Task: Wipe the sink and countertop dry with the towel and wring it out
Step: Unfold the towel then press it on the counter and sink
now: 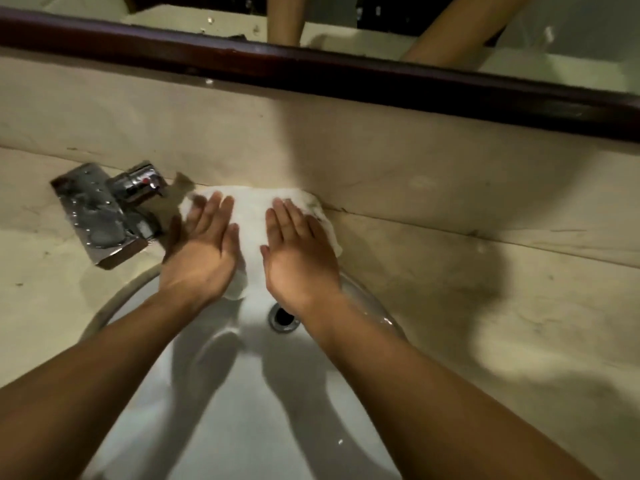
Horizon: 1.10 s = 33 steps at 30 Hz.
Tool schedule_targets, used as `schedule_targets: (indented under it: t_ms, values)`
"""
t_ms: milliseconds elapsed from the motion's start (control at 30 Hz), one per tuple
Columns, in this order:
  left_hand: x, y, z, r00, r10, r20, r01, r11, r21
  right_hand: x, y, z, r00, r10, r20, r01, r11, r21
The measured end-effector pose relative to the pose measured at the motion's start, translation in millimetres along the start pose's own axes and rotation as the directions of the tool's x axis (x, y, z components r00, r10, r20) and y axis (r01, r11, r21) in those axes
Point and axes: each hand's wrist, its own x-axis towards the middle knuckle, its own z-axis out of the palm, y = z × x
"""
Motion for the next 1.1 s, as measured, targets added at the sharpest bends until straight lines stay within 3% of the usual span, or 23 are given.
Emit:
schedule_targets:
  t_ms: [167,267,667,800,900,967,1000,1100]
  values:
    - [-7,35,10,0.99,0.138,-0.015,-0.138,0.99,-0.018,-26,30,-11,0.997,0.064,0.032,-0.063,0.998,-0.011]
    - [-18,72,21,0.979,0.203,0.032,-0.202,0.979,-0.02,-55,64,-23,0.991,0.13,-0.031,-0.131,0.991,-0.015]
    - [-80,292,87,0.858,0.488,0.164,-0.496,0.868,0.011,-209,260,-102,0.949,0.316,0.015,-0.316,0.949,-0.008]
    - [-109,396,126,0.804,0.572,0.166,-0.574,0.818,-0.037,-277,330,-143,0.886,0.458,0.069,-0.456,0.889,-0.049]
    - [-127,450,145,0.784,0.593,0.184,-0.599,0.8,-0.03,-292,361,-164,0.765,0.638,0.09,-0.624,0.768,-0.145]
    - [-133,465,152,0.799,0.581,0.155,-0.588,0.809,-0.007,-288,363,-160,0.684,0.725,0.078,-0.718,0.688,-0.101]
    - [-134,466,154,0.801,0.579,0.15,-0.585,0.811,-0.003,-288,360,-153,0.675,0.735,0.06,-0.732,0.678,-0.07]
    - [-135,465,157,0.795,0.592,0.132,-0.595,0.804,-0.018,-300,350,-127,0.736,0.676,-0.03,-0.676,0.734,-0.067]
